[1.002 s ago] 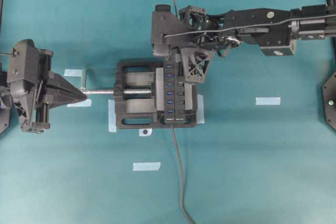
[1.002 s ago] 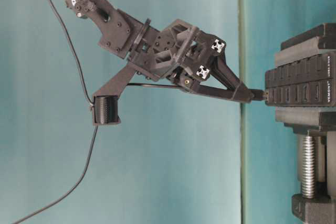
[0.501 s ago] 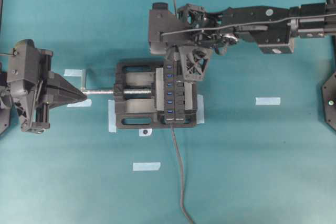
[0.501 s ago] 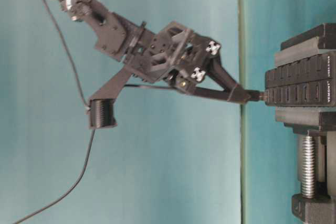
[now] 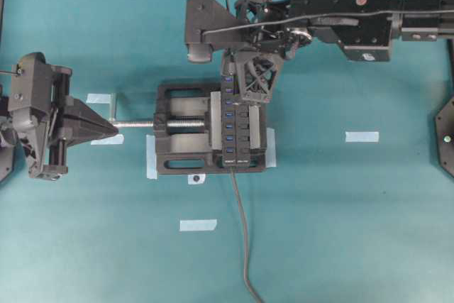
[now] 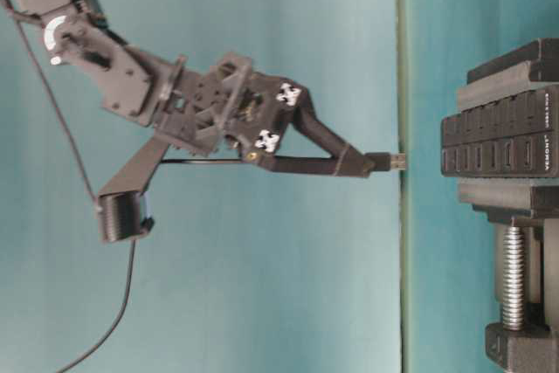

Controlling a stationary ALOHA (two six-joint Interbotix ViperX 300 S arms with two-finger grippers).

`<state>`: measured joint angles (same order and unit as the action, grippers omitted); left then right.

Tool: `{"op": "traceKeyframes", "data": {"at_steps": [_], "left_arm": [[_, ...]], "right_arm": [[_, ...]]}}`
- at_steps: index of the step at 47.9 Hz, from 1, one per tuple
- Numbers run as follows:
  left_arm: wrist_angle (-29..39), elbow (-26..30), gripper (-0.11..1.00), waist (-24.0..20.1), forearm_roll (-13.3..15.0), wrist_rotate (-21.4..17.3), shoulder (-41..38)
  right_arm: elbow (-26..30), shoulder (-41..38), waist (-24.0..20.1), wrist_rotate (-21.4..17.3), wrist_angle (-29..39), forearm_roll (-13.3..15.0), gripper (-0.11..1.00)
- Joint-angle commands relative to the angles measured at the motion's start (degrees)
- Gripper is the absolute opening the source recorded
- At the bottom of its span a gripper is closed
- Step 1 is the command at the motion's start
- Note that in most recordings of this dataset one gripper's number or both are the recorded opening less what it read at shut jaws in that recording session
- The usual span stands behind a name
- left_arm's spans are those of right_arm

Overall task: Insert the USB into the second port from the front of the fixed hub.
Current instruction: 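Pull the USB plug out of the end port with the right gripper, then carry the held plug along the hub and align it with the second port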

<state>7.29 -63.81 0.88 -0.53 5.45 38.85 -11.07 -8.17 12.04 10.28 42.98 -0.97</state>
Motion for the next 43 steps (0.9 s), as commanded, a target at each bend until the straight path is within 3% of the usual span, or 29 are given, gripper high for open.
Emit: {"op": "traceKeyframes", "data": {"at_steps": [1,43], "left_arm": [[-0.62,1.41,0.0,0.0,-0.09,0.09,0.0],[-0.62,2.2,0.0,0.0,-0.09,0.0,0.0]], "right_arm": [[1.32,0.97,-0.79,-0.18,0.26,-0.35,0.1],[0.79,3.52,-8.0,-6.94,3.69,-1.14,0.1]]}}
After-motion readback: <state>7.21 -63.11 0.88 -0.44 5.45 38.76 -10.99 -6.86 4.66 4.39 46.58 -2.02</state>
